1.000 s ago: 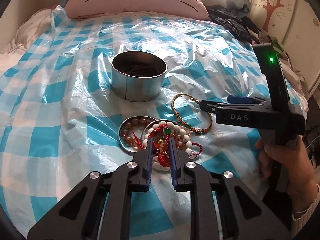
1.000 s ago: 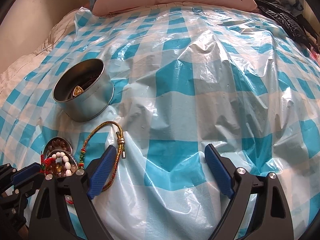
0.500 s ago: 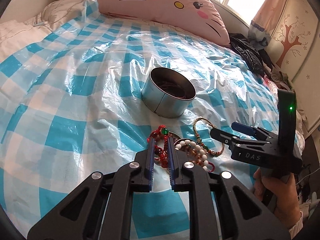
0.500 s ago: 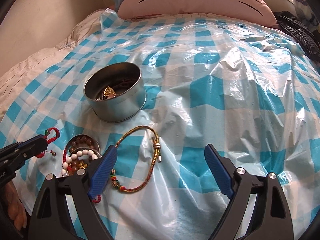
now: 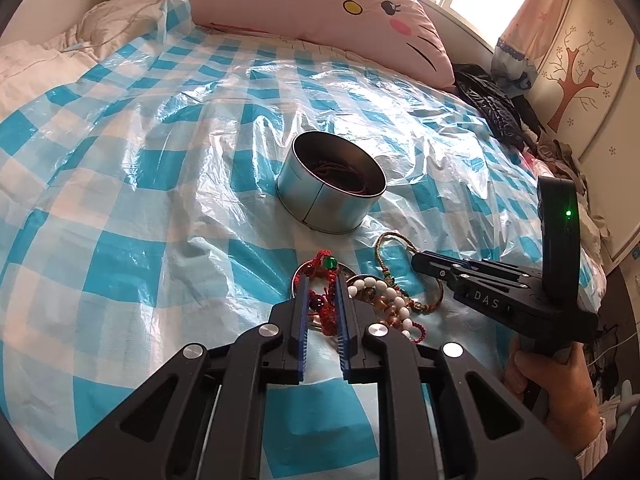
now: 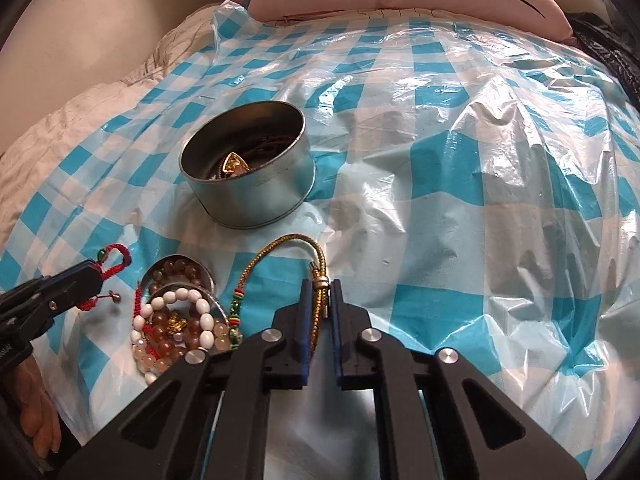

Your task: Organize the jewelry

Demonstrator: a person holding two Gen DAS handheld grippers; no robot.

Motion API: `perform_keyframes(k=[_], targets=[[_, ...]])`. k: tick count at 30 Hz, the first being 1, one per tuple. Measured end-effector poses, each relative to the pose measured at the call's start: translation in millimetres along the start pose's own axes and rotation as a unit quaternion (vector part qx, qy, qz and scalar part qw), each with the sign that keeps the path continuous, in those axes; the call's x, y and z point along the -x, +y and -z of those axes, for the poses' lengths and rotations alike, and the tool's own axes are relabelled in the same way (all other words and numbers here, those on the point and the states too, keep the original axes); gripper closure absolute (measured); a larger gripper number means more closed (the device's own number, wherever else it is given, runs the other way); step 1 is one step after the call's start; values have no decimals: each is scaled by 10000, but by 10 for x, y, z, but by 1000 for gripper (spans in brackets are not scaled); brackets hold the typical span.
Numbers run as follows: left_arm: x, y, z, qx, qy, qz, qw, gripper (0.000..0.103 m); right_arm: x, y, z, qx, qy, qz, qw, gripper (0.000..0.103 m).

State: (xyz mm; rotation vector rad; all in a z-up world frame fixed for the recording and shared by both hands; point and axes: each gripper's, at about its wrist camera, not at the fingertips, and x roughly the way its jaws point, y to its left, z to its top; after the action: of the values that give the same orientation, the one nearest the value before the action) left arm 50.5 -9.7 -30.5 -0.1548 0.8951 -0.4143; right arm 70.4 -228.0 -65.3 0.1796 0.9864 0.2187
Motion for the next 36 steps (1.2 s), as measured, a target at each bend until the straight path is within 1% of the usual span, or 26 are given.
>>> perform_keyframes(k=[3, 6, 10, 13, 15, 16, 18, 19, 21, 22, 24, 26, 28, 29, 30, 31, 32, 33, 34, 36], targets=[[-8, -17, 10, -45, -10, -33, 10000, 91, 91, -142, -5, -488, -180, -536, 9972, 94], [-13, -40, 19, -97, -26, -81, 9999, 91, 188, -264, -6, -858, -395, -874, 9917, 94], [-18, -62, 23, -140, -41, -150, 9998, 91, 269, -370, -12, -1185, -604, -1241, 9833, 95], [-16, -80, 24, -174, -58, -213, 9996, 91, 319, -412, -14, -1319, -730, -1491, 9773, 95], [-20, -90, 23, -205, -52, -241, 9995, 91, 321, -419, -8, -1364, -720, -1577, 9754, 95], [-23, -90, 21, -218, -49, -255, 9994, 91, 303, -416, -2, -1362, -668, -1559, 9761, 95], [-19, -92, 22, -223, -54, -261, 9994, 91, 280, -405, -13, -1325, -602, -1274, 9811, 94], [-22, -90, 22, -209, -50, -257, 9994, 91, 265, -407, -8, -1306, -582, -1164, 9829, 91], [-22, -89, 20, -193, -49, -250, 9995, 91, 241, -391, -11, -1230, -556, -914, 9866, 60], [-23, -87, 17, -182, -46, -249, 9995, 91, 221, -364, -21, -1126, -539, -794, 9890, 58], [-25, -84, 13, -177, -34, -246, 9995, 91, 130, -284, -54, -896, -398, -552, 9937, 58], [-26, -85, 11, -183, -25, -253, 9995, 91, -29, -157, -81, -562, -111, -232, 9981, 58], [-29, -76, 7, -169, -22, -247, 9995, 91, -149, -13, -80, -179, 114, 134, 9997, 58], [-27, -71, 7, -154, -23, -243, 9996, 91, -166, 46, -73, -15, 154, 242, 9996, 62], [-26, -65, 5, -140, -23, -235, 9996, 91, -167, 72, -62, 25, 181, 167, 9997, 70], [-26, -60, 4, -131, -23, -231, 9996, 91, -159, 55, -46, -35, 180, 37, 9998, 87], [-26, -58, 4, -128, -24, -228, 9997, 91, -138, 22, -37, -124, 148, -81, 9998, 92], [-25, -58, 4, -129, -26, -227, 9997, 91, -102, -38, -29, -285, 97, -270, 9992, 93], [-24, -58, 3, -132, -28, -223, 9997, 91, -57, -118, -28, -527, 14, -560, 9970, 93], [-26, -54, 4, -126, -28, -217, 9997, 91, 54, -274, -8, -952, -217, -1069, 9895, 94]])
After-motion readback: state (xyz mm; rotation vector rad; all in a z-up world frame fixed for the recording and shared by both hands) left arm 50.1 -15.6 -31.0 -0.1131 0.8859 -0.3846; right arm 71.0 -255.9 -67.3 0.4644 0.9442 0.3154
